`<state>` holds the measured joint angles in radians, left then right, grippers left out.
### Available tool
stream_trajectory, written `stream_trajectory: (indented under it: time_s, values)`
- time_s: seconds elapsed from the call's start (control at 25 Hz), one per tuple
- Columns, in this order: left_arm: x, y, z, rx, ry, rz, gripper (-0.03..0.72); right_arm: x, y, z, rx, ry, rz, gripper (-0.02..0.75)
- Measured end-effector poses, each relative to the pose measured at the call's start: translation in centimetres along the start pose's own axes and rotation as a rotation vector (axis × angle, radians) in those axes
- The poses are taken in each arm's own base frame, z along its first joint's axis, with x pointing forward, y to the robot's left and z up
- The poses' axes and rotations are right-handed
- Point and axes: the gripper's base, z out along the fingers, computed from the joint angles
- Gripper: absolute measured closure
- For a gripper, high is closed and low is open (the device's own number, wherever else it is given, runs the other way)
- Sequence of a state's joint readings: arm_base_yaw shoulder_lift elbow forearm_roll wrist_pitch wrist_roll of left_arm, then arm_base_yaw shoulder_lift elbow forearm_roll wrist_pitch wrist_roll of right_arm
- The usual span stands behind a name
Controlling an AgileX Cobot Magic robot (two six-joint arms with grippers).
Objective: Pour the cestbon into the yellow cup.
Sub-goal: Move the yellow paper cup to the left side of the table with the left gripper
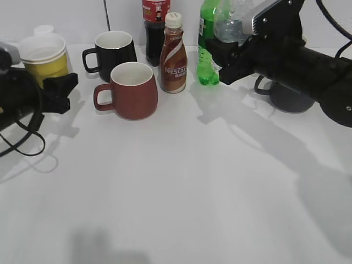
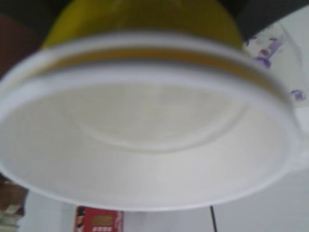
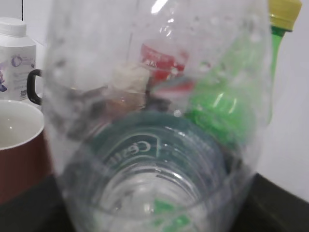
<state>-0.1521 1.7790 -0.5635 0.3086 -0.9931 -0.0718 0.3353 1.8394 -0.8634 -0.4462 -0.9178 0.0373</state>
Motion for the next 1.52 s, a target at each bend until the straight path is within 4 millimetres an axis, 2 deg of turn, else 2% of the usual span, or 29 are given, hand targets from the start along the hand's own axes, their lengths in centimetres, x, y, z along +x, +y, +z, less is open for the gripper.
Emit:
stream_trajectory:
  time_s: [0.16, 0.48, 0.64, 0.8, 1.12, 1.52]
  values:
    - [1.6, 0.3, 0.9, -0.026, -0.013, 0.002, 0.248, 0.1, 0.0, 0.0, 0.004, 0.011, 0.003, 0.276]
    - [3.5, 0.9, 4.0, -0.026, -0.005, 0.003, 0.248, 0.2, -0.2, 0.0, 0.02, 0.018, 0.016, 0.276]
    - [4.5, 1.0, 4.7, -0.024, 0.013, -0.001, 0.248, 0.2, -0.2, 0.0, 0.021, 0.021, 0.017, 0.276]
    - [5.6, 1.0, 4.9, -0.021, 0.044, -0.009, 0.248, 0.2, -0.2, 0.0, 0.023, 0.022, 0.016, 0.276]
    - [6.3, 1.0, 5.0, -0.026, 0.052, -0.018, 0.246, 0.2, -0.2, 0.0, 0.023, 0.023, 0.015, 0.276]
    - [6.4, 1.0, 5.1, -0.028, 0.046, -0.02, 0.171, 0.3, -0.2, 0.0, 0.024, 0.023, 0.016, 0.276]
